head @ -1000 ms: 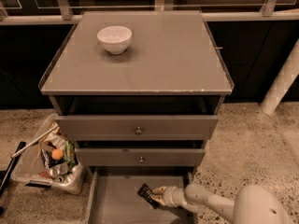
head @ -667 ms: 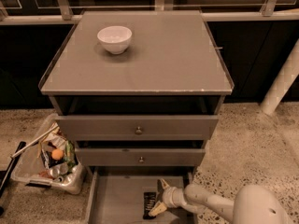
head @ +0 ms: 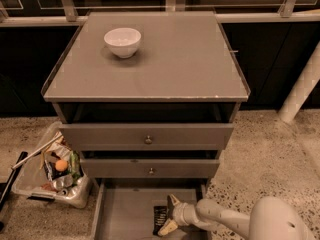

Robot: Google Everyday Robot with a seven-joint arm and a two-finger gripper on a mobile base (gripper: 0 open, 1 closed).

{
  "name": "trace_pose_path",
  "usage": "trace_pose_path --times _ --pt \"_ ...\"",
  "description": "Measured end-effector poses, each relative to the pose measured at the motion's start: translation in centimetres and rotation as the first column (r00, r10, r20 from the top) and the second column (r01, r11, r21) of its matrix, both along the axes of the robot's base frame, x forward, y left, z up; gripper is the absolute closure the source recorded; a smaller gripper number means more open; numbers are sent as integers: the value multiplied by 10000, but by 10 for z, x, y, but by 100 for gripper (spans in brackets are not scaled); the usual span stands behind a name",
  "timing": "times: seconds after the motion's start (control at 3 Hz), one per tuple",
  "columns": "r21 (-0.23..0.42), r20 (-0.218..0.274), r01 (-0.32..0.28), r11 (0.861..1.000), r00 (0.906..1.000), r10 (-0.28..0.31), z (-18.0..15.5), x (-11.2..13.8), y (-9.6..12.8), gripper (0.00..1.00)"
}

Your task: Pick rxbar chocolate from bottom drawer and place on counter

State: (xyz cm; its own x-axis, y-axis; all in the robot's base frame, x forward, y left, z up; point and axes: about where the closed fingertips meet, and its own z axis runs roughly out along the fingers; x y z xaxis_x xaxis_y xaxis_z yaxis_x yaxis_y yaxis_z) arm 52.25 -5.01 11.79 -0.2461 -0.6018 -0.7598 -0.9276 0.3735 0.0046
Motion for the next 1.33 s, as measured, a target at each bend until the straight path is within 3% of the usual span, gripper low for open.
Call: trace_pose_path --times 0.33,0.67,1.0,1.33 --pt "-142 -249 -422 9990 9988 418 -8 -19 12 0" --pt "-142 -249 -426 9990 9988 423 -8 -19 12 0" --pt "-667 178 -632 9958 9978 645 -32 -21 30 0" --pt "-671 180 -627 9958 9978 640 -32 -21 30 0"
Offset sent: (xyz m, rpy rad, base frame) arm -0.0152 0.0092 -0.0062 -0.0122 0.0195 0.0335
